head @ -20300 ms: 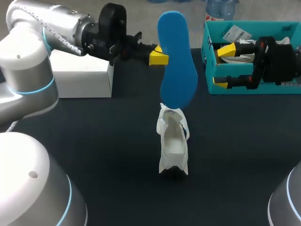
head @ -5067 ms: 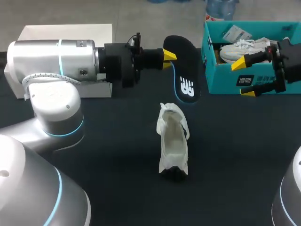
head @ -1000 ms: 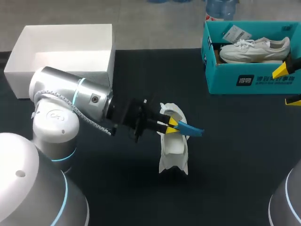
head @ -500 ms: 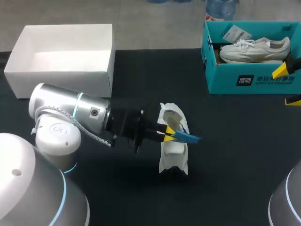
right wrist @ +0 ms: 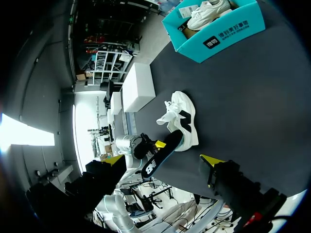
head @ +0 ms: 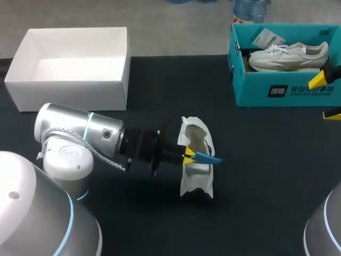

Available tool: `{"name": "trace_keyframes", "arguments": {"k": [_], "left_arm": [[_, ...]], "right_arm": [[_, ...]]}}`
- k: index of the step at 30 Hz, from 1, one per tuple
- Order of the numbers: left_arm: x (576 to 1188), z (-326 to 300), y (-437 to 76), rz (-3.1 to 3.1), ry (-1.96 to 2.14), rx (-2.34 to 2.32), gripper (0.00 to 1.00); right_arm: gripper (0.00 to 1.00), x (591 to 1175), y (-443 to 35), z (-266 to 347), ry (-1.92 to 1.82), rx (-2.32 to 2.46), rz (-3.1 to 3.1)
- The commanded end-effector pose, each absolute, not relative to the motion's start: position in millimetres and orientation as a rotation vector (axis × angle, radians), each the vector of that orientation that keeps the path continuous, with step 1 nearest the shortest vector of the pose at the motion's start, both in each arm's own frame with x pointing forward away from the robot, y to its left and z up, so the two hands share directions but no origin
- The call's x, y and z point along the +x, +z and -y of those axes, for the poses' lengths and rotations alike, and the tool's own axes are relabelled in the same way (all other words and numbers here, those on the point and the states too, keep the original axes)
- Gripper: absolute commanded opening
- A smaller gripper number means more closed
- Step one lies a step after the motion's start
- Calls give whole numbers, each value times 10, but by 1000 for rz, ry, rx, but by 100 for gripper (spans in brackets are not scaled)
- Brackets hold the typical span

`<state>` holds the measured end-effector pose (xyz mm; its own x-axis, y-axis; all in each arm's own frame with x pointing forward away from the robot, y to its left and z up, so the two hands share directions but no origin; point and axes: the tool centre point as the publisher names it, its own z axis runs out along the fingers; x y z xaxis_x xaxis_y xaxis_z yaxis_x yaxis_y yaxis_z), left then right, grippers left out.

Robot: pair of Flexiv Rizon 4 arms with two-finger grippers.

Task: Take the shoe out of the shoebox, open the shoe tongue, remove and reinsert the insole, then place the shoe into the shoebox

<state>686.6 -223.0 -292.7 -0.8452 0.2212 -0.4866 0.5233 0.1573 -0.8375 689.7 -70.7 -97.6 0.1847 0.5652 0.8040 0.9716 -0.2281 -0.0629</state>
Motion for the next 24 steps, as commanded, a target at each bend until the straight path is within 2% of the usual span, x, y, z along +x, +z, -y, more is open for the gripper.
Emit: {"name": "trace_keyframes", "arguments": {"k": [1, 24], "left_arm": [[6900, 2294, -3032, -2186, -1740, 711, 0], [7203, 2263, -3448, -2197, -1574, 713, 0]], "right_arm": [[100, 6888, -980, 705, -890, -1880, 1438], [100, 6888, -980, 705, -890, -1880, 1438]]}}
